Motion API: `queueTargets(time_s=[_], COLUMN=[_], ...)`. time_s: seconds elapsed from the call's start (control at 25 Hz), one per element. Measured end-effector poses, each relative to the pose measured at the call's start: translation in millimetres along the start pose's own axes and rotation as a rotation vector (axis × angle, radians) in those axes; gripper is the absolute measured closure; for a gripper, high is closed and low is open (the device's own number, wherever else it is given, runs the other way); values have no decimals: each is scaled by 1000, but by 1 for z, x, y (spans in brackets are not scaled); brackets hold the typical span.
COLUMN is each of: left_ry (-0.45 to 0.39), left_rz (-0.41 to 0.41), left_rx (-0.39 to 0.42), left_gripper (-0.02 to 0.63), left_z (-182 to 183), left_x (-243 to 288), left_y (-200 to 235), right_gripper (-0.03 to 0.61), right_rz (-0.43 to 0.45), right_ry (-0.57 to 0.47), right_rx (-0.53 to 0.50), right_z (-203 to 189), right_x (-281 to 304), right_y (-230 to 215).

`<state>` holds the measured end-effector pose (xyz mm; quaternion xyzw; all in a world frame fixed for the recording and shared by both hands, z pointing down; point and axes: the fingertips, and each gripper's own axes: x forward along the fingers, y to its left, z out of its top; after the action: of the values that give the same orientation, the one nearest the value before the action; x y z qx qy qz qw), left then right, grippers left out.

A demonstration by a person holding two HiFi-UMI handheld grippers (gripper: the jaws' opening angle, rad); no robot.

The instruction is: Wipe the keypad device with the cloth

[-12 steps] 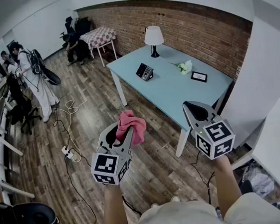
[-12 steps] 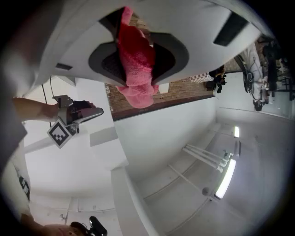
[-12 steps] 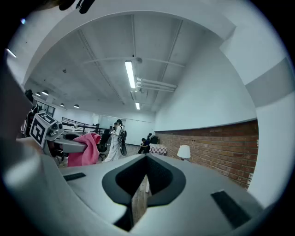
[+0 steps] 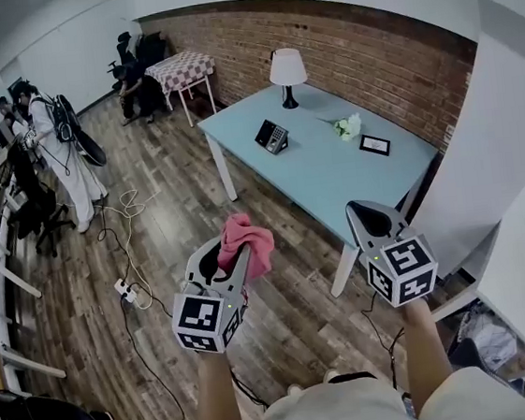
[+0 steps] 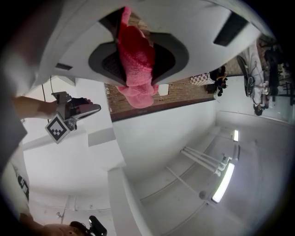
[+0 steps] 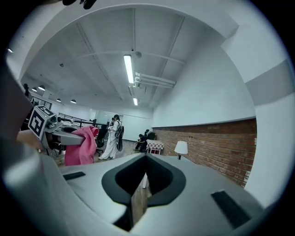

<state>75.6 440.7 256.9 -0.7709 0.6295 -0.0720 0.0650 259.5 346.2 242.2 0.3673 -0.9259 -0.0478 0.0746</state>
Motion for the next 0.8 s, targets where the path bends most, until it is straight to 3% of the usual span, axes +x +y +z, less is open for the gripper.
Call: queueTargets(time_s=[0.4, 0.8], left_ry=[25, 42], left_rz=[-41, -66], left_rx=[-10, -19], left_gripper=[448, 448], left_z=[-26, -54], left_x=[-2, 54], left_y=[22, 58], right_gripper=[571, 571], right_rz=[54, 42], right_ry=[9, 19], right_rx=[43, 45], right_z=[-6, -20], right_x=[24, 90], right_y=[39, 15])
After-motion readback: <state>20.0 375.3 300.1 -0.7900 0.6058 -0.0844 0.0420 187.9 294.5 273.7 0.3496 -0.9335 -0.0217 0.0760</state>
